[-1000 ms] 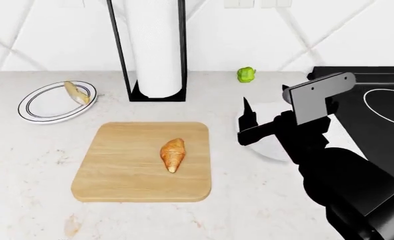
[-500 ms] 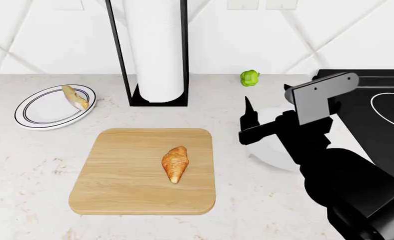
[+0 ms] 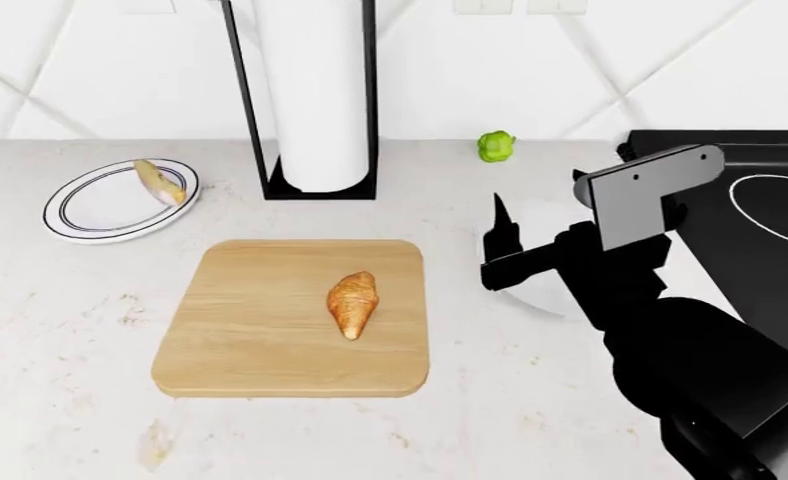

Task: From the different types of pastries on the counter, select a croissant and place it on the cutting board. Then retrieve a jar of jam from the cabinet and place it alongside the croissant on the cutting board.

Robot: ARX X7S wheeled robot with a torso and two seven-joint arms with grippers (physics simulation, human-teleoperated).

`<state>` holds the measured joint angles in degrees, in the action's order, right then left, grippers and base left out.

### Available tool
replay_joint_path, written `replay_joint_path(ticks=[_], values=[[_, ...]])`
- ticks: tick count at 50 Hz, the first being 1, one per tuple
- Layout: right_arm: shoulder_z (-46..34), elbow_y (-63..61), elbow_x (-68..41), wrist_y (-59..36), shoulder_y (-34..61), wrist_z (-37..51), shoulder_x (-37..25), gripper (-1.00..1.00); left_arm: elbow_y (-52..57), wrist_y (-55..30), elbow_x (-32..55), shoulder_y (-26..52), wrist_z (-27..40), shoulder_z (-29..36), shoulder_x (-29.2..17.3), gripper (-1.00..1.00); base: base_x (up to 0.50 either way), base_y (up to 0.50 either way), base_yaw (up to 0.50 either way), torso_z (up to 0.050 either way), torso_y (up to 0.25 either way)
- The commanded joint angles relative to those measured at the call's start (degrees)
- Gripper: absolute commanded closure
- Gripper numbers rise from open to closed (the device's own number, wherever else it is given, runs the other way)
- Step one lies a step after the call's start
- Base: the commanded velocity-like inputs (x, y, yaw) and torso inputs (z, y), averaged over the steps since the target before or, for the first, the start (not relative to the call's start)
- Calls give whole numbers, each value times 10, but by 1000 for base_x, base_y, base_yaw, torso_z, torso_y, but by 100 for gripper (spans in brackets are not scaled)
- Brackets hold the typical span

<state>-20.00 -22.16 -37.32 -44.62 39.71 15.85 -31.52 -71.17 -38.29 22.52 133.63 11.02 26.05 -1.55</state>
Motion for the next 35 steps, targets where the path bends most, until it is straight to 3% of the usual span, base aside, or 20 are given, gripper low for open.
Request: replay_joint_path(ticks=[1, 4, 9, 12, 17, 24, 25, 28, 30, 33, 35], values=[[3, -16, -7, -14, -1, 13, -3, -100, 79, -64, -85, 13, -16, -101, -13, 100, -500, -1, 0, 0, 0], [2, -14, -7, -17, -1, 15, -4, -100, 151, -115, -71, 4, -17, -122, -28, 100, -500, 0, 0, 0, 0], [6, -14, -12, -13, -2, 12, -2, -100, 360, -268, -17, -31, 1, -167, -66, 100, -100, -27, 0, 0, 0], [-1, -26, -16, -37, 9, 25, 0, -100, 462, -379, 24, -3, 25, -236, -98, 100, 0, 0, 0, 0, 0], [-5, -26, -16, -46, 16, 28, 1, -100, 524, -432, 24, 14, 30, -278, -111, 100, 0, 0, 0, 0, 0], [-3, -34, -22, -53, 18, 32, -1, -100, 626, -514, 90, 14, 75, -293, -139, 100, 0, 0, 0, 0, 0], [-1, -38, -24, -55, 17, 34, -2, -100, 627, -517, 145, 14, 117, -290, -153, 100, 0, 0, 0, 0, 0], [2, -47, -27, -58, 13, 39, -4, -100, 635, -516, 403, -16, 347, -297, -209, 100, 0, 0, 0, 0, 0], [3, -51, -30, -61, 12, 41, -5, -100, 656, -516, 566, -52, 462, -304, -232, 100, 0, 0, 0, 0, 0], [4, -57, -32, -64, 10, 44, -7, -100, 707, -511, 722, -125, 581, -312, -263, 100, 0, 0, 0, 0, 0], [2, -55, -31, -63, 10, 44, -6, -100, 739, -503, 779, -173, 617, -313, -279, 100, 0, 0, 0, 0, 0]])
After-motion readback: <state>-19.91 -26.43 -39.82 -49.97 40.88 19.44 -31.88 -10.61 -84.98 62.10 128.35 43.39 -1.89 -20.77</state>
